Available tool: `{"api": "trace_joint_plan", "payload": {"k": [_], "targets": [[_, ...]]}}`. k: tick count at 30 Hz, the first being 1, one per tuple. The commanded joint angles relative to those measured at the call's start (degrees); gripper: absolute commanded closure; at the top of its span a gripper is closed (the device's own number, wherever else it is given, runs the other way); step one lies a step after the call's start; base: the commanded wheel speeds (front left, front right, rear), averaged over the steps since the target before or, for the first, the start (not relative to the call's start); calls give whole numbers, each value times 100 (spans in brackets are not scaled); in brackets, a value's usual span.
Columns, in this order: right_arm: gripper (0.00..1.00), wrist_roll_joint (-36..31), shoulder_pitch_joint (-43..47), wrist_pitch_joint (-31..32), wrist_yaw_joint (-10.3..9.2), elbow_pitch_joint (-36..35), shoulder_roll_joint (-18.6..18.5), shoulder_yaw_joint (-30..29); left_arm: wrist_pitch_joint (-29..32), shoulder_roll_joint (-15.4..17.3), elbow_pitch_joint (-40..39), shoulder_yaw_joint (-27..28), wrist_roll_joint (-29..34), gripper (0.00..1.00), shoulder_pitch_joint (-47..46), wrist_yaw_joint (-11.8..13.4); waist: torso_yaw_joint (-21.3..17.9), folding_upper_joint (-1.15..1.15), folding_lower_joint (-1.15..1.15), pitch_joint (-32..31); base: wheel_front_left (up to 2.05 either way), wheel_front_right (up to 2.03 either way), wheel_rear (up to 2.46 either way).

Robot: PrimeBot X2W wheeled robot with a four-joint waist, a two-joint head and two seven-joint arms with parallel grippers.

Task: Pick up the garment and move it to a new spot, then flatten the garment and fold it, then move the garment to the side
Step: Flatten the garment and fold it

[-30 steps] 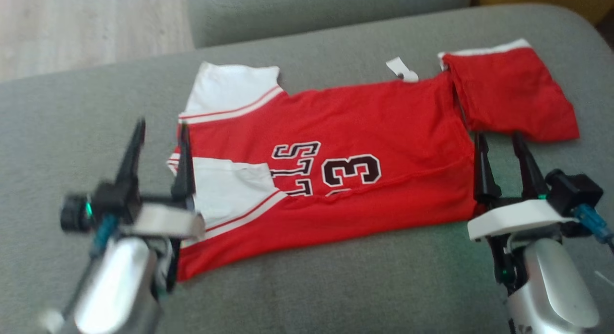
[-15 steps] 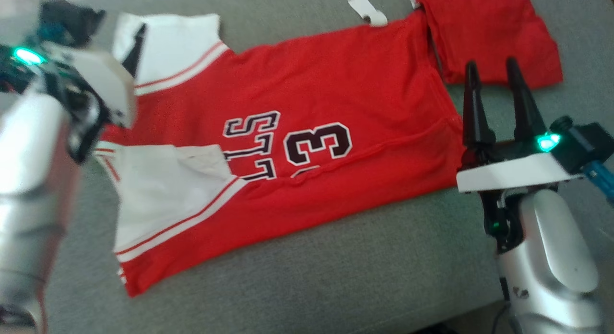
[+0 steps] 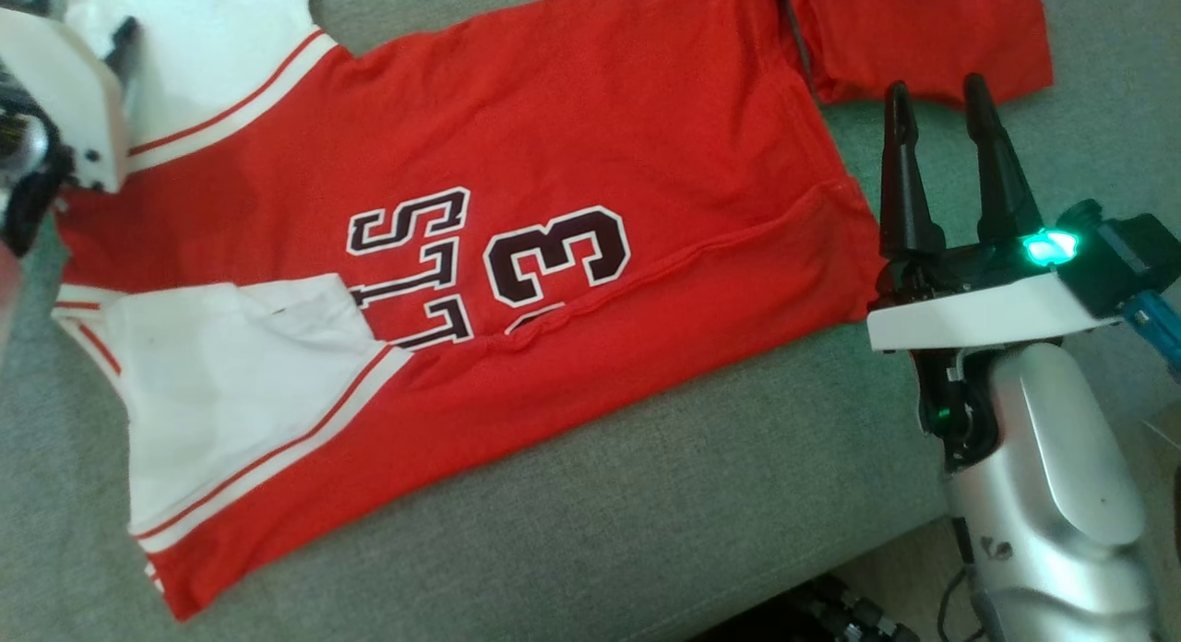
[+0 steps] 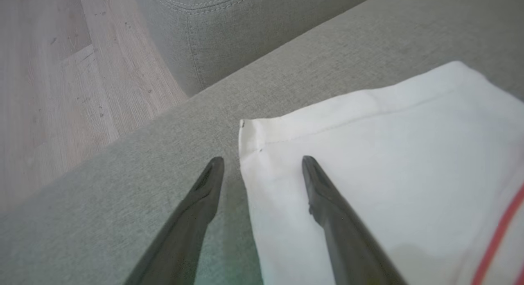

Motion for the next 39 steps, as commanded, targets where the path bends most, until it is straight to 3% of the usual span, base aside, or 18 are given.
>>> {"api": "trace_joint_plan", "payload": {"k": [1, 9, 10, 11, 16, 25, 33, 39], "targets": [[0, 61, -59, -58, -5, -210, -7, 120, -34, 276, -28, 167, -27, 0, -357, 13, -37, 0, -1, 31, 0, 0, 0], [0, 70, -71, -74, -5, -264, -7, 105, 50, 183, 562, 92, -185, 0, -554, 11, -124, 0, -1, 154, 0, 0, 0], [0, 67, -67, -75, -5, -271, -7, 97, 138, 135, 610, 76, -262, 35, -544, 11, -120, 0, -1, 160, 0, 0, 0], [0, 59, -60, -75, -5, -277, -7, 84, 227, 92, 624, 39, -343, 100, -533, 11, -110, 0, -1, 165, 0, 0, 0], [0, -56, -52, -77, -5, -262, -7, 17, 221, 28, 553, -126, -519, 100, -517, 11, 1, 0, -1, 125, 0, 0, 0], [0, -570, -245, 403, -5, -133, -47, -87, -1100, -206, 129, -364, -515, 100, -488, 10, 581, 0, -1, -290, 0, 0, 0], [0, -489, -688, 1336, -5, 149, -700, -29, -1973, -352, -581, -481, -397, 100, -96, 109, 1393, 0, -1, -606, 0, 0, 0], [0, 64, -1166, 2190, -5, 957, -1029, 63, -2153, -294, -1208, -567, -368, 100, 384, 271, 1794, 0, -1, -693, 0, 0, 0]]}}
